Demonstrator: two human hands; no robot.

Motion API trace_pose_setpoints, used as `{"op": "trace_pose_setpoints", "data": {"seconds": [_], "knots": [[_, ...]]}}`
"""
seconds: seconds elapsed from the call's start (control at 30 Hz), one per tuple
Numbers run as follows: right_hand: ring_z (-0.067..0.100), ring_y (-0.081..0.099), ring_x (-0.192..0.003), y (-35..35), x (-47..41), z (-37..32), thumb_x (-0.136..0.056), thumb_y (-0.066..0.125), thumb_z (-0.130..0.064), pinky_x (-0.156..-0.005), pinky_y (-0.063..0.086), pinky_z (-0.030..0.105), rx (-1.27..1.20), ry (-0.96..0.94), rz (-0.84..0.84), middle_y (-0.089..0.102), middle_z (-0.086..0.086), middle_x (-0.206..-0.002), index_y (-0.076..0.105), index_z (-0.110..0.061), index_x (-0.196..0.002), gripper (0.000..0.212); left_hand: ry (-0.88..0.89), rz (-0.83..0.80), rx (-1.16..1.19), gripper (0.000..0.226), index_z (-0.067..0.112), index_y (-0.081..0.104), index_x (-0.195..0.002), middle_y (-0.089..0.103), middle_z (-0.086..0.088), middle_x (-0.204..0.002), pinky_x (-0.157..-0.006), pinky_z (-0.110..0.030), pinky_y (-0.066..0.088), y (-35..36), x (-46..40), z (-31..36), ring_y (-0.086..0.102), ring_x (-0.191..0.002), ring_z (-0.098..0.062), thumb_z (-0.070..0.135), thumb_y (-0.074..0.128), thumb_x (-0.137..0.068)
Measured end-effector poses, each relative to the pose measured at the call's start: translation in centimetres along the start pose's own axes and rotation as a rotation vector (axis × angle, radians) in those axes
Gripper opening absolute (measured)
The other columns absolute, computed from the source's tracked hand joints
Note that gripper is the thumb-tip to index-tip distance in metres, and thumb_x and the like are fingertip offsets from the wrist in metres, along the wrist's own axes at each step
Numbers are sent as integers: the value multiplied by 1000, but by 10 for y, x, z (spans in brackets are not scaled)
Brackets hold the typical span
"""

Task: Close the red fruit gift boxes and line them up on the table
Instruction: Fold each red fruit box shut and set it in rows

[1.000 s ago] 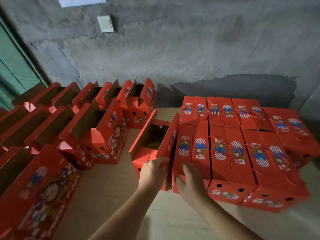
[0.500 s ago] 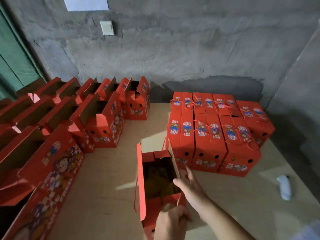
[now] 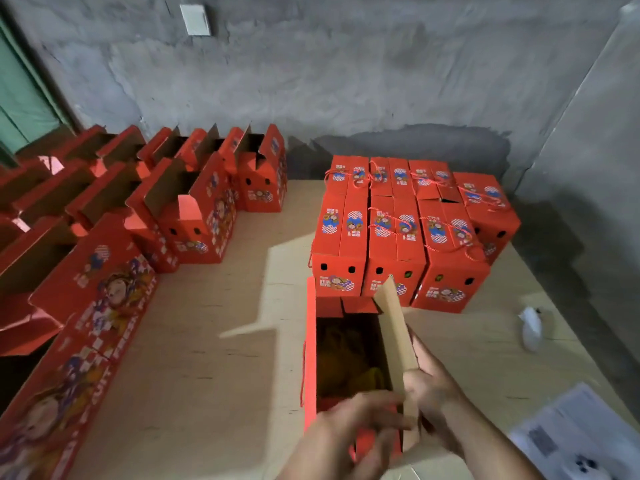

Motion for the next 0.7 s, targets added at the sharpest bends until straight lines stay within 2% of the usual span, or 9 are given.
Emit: {"op": "trace_pose_setpoints", "data": {"seconds": [0.07, 0.1, 0.17, 0.23, 0.33, 0.4, 0.5, 0.57, 0.7], "knots": [[20, 67, -119, -7, 4, 8, -85, 50, 5, -89, 58, 40, -87, 12, 5, 67, -6, -135, 46, -57, -142, 85, 4, 335, -91, 28, 44, 59, -128, 65, 25, -124, -93, -16, 47, -28, -1, -14, 60, -116, -1, 43, 54, -100], [16, 65, -122, -12, 5, 11, -89, 45, 9, -93, 58, 40, -82, 14, 30, 65, -11, -137, 46, -59, -142, 86, -112, 421, -157, 33, 46, 54, -132, 58, 29, -131, -99, -21, 44, -36, -7, -27, 52, -123, 0, 51, 51, -99], [11, 55, -133, -18, 6, 15, -93, 40, 10, -107, 51, 44, -34, 20, 61, 55, -18, -147, 38, -57, -148, 87, -412, 342, -154, 61, 47, 34, -152, 39, 27, -148, -117, -35, 32, -28, -27, -51, 32, -139, -4, 71, 41, -96], [5, 50, -135, -18, 4, 12, -91, 42, 7, -111, 46, 36, 33, -8, 72, 52, -22, -147, 38, -56, -149, 85, -537, 218, -56, 85, 41, 18, -161, 30, 11, -159, -125, -42, 19, -5, -45, -67, 21, -151, -15, 77, 39, -87], [-13, 58, -108, -3, -4, -5, -82, 59, -12, -82, 48, 7, 89, -118, 106, 64, -25, -121, 50, -61, -123, 65, -604, 200, -101, 82, 41, 11, -162, 19, 1, -162, -125, -41, 11, 14, -63, -79, 13, -152, -24, 73, 44, -94], [-5, 56, -108, 4, -12, -10, -78, 70, -30, -86, 49, 16, 99, -170, 181, 55, -16, -121, 49, -45, -121, 50, -646, 182, -223, 72, 42, 11, -161, 16, -2, -161, -124, -42, 11, 19, -71, -86, 14, -150, -27, 59, 46, -100], [21, 53, -114, 1, -35, -13, -91, 70, -32, -98, 48, 42, 145, -164, 296, 45, 2, -125, 48, -20, -117, 36, -639, 148, -320, 78, 43, 6, -162, 12, -4, -162, -123, -42, 16, 24, -86, -92, 17, -148, -32, 46, 51, -98], [26, 54, -114, -1, -48, -13, -95, 65, -28, -97, 49, 45, 147, -143, 292, 44, 8, -126, 45, -18, -113, 29, -618, 136, -337, 84, 41, 6, -162, 11, -5, -163, -122, -43, 21, 24, -98, -92, 20, -149, -34, 39, 55, -94], [30, 44, -139, 13, -60, -8, -99, 55, -41, -114, 37, 50, 275, -99, 206, 40, 2, -156, 32, -39, -154, 60, -622, 131, -390, 69, 42, 20, -161, 14, -5, -162, -118, -45, 31, 21, -112, -99, 33, -143, -39, 42, 50, -99]]}}
Point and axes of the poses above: each hand's wrist, its own x-axis away from the middle knuckle, its own y-axis out of the palm, z = x × y, the point moved 6 cm from there along -x, towards the middle knuckle
